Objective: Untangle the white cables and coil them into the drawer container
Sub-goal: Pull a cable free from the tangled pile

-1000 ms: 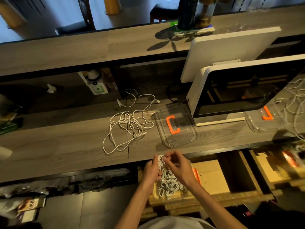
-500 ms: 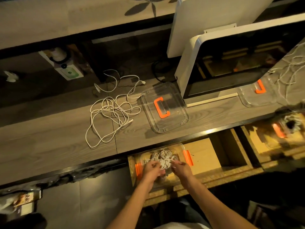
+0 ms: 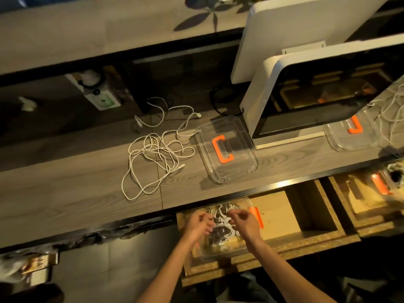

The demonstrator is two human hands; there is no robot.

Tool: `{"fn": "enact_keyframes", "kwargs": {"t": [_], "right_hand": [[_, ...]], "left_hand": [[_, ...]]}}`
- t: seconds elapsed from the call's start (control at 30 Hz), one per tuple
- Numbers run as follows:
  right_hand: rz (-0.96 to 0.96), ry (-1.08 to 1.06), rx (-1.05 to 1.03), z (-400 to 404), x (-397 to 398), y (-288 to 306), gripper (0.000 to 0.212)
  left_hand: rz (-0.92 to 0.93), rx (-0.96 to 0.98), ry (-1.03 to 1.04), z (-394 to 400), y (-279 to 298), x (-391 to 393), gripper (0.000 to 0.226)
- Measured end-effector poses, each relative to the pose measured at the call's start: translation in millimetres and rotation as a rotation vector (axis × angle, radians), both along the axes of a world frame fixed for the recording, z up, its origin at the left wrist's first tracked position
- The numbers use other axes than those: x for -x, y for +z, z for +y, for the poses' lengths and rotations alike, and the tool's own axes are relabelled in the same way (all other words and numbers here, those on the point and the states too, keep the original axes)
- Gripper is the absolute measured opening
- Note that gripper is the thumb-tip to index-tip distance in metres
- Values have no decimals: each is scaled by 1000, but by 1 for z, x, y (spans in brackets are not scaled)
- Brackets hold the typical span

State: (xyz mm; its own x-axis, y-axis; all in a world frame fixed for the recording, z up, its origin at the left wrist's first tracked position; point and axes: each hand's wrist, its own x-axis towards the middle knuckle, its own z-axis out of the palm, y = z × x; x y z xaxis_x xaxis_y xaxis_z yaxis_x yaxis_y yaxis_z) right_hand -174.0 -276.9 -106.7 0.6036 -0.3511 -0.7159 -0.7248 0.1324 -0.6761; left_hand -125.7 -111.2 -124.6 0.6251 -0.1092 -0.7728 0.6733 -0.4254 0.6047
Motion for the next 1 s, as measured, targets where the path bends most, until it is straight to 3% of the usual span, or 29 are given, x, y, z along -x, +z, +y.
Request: {"fn": "enact_keyframes", "kwargs": {"t": [0.13,0.27,0.37,0.47,0.63,0.8,0.9,1.0], "right_hand": [[-197,308,103,18,-48,28,12],[-369,644,244,54,-118,46,10],[-429,922,397,86,-159,47,25],[-369,1056,561,111,-183,32,32],[-344,1092,694,121,-193,19,17],[-572,1026,738,123,-205,35,15],[-724,889,623,116,-224,70,21],[-880,781,471,103,-248,122,10]], "left_hand": [[-220,-141,-23,33,22,-22,23],[-453,-356,75,72,46,-55,13],[-503,-411,142,93,61,-74,10],[-503,-417,172,109,70,-84,9],[-520,-396,141,124,82,-90,6],[-603,-428,165,134,96,-104,5],[-763,-422,182,133,118,-124,24],[-828,-404,123,124,152,-154,54]]}}
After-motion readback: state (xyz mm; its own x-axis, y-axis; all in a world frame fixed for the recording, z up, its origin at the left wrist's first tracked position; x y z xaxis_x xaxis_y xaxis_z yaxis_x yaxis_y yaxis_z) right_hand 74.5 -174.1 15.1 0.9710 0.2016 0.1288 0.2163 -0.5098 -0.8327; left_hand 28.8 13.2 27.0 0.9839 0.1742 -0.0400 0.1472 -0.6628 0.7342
